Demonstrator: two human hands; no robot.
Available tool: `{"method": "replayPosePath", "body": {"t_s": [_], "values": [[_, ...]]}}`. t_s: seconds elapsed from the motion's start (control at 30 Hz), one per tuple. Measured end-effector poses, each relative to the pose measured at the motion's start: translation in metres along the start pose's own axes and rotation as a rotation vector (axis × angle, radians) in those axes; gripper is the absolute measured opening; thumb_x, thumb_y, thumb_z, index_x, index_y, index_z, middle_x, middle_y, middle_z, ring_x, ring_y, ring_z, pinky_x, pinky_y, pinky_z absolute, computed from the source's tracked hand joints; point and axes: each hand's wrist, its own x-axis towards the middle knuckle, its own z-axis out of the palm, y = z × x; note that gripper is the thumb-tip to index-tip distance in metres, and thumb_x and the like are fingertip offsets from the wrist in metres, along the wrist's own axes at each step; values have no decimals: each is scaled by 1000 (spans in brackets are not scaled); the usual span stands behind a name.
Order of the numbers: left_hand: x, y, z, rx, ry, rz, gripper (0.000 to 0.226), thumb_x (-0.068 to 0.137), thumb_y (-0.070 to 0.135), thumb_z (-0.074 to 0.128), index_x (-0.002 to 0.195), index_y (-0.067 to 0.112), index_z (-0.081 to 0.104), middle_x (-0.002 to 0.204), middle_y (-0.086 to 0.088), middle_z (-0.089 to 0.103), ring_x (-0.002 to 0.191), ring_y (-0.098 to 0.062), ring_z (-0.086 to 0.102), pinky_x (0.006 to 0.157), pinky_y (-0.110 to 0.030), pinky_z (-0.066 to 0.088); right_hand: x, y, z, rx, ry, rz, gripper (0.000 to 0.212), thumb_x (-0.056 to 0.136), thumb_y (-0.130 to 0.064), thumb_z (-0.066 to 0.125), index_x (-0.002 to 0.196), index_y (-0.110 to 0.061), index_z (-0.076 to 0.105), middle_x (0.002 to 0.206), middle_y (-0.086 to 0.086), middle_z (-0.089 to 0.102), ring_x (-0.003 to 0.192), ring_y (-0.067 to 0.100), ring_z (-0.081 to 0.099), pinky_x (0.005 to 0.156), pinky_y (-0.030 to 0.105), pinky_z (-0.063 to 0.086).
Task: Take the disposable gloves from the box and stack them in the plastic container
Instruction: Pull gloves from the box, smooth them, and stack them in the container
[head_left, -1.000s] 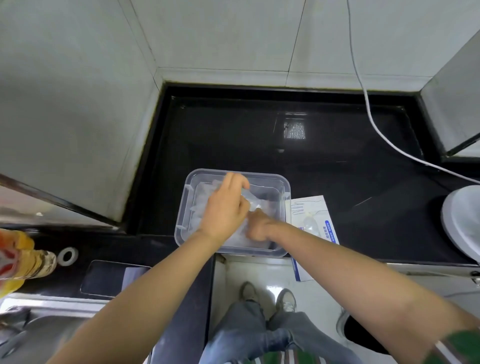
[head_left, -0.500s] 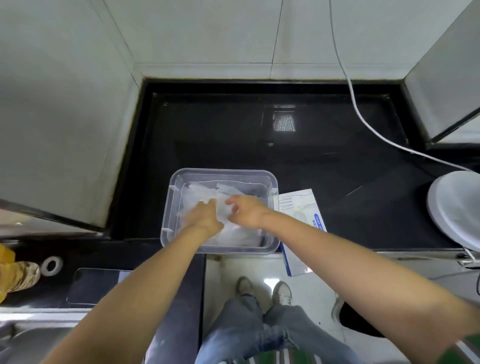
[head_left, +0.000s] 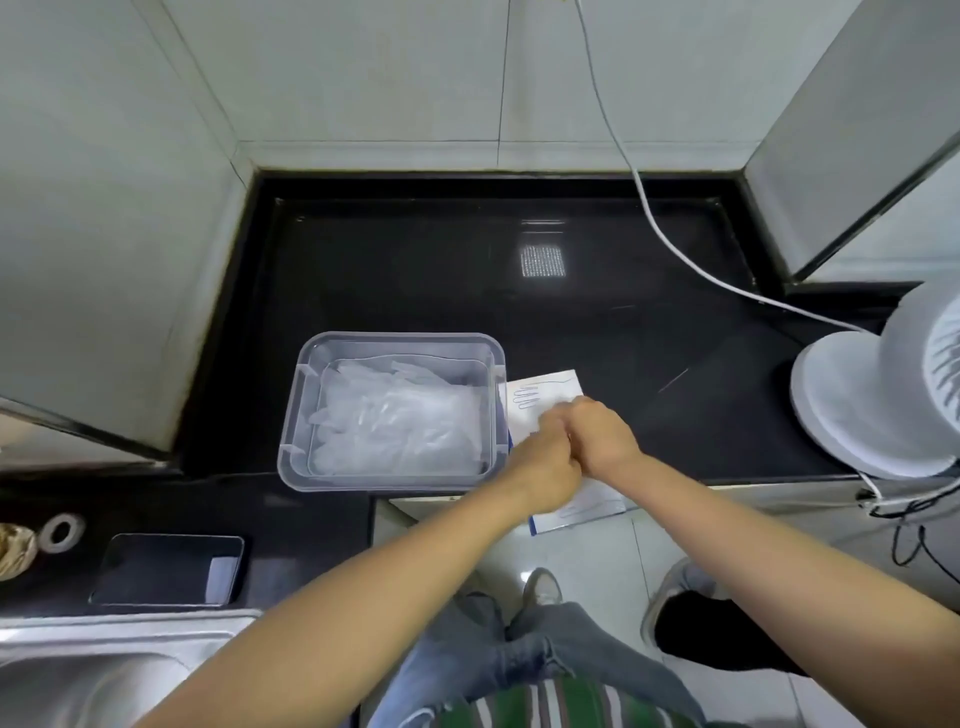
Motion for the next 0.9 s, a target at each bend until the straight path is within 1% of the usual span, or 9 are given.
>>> {"method": "replayPosePath", "body": {"t_s": [0.13, 0.3, 0.4, 0.5, 0.6, 0.7, 0.73, 0.83, 0.9], "values": [[9, -21, 37, -98, 89, -170, 41, 101, 13, 37, 139, 8, 26, 129, -17, 55, 104, -32, 56, 81, -34, 41, -2, 1, 14, -67, 98, -27, 20, 92, -21, 58, 107, -21, 70, 111, 6, 54, 94, 31, 64, 73, 32, 49], [10, -30, 44, -87, 224, -107, 67, 94, 17, 59, 149, 10, 22, 129, -11, 56, 113, -29, 57, 86, -32, 43, 2, 5, 22, -2, 153, 34, 22, 84, -9, 56, 80, -16, 76, 98, 3, 62, 78, 25, 60, 61, 29, 44], [11, -34, 47, -98, 210, -112, 82, 92, 22, 64, 154, 16, 11, 132, -6, 56, 116, -25, 57, 84, -27, 42, 4, 11, 24, 227, 109, 27, 19, 85, -11, 60, 70, -13, 71, 94, 3, 62, 81, 24, 62, 69, 34, 53], [16, -37, 46, -72, 231, -116, 85, 91, 20, 66, 154, 17, 9, 132, -7, 55, 119, -26, 56, 90, -33, 45, 3, 20, 15, 471, 48, -47, 20, 88, -5, 57, 76, 0, 72, 78, 3, 61, 71, 16, 54, 72, 31, 49], [18, -36, 43, -74, 244, -113, 86, 90, 19, 67, 153, 17, 9, 130, -8, 56, 118, -27, 55, 91, -36, 47, -2, 29, 8, 809, 32, -31, 16, 93, -5, 56, 86, -9, 70, 89, 1, 63, 83, 12, 55, 80, 26, 47], [19, -34, 43, -45, 237, -123, 91, 91, 22, 67, 156, 16, 3, 133, -7, 55, 120, -26, 54, 92, -34, 45, -3, 32, 9, 1020, 137, 42, 11, 94, -9, 57, 89, -14, 64, 99, 9, 64, 89, 18, 58, 84, 34, 50], [19, -34, 44, -25, 235, -127, 91, 91, 22, 66, 156, 15, 1, 133, -7, 55, 120, -26, 54, 93, -33, 45, -3, 31, 8, 1008, 136, 72, 4, 94, -13, 60, 91, -13, 62, 98, 9, 63, 87, 18, 58, 82, 34, 50], [21, -32, 44, 40, 228, -131, 91, 92, 24, 65, 156, 13, 0, 130, -9, 56, 118, -26, 55, 92, -33, 45, 0, 29, 6, 720, 41, 69, 21, 88, -17, 70, 77, -5, 56, 73, 3, 48, 69, 19, 45, 64, 28, 41], [22, -31, 43, 71, 226, -136, 90, 93, 24, 64, 155, 11, 1, 129, -10, 57, 118, -27, 55, 92, -33, 45, 5, 28, -2, 698, 111, -5, 20, 87, -11, 71, 72, -1, 59, 71, 6, 52, 70, 19, 47, 64, 33, 45]]}}
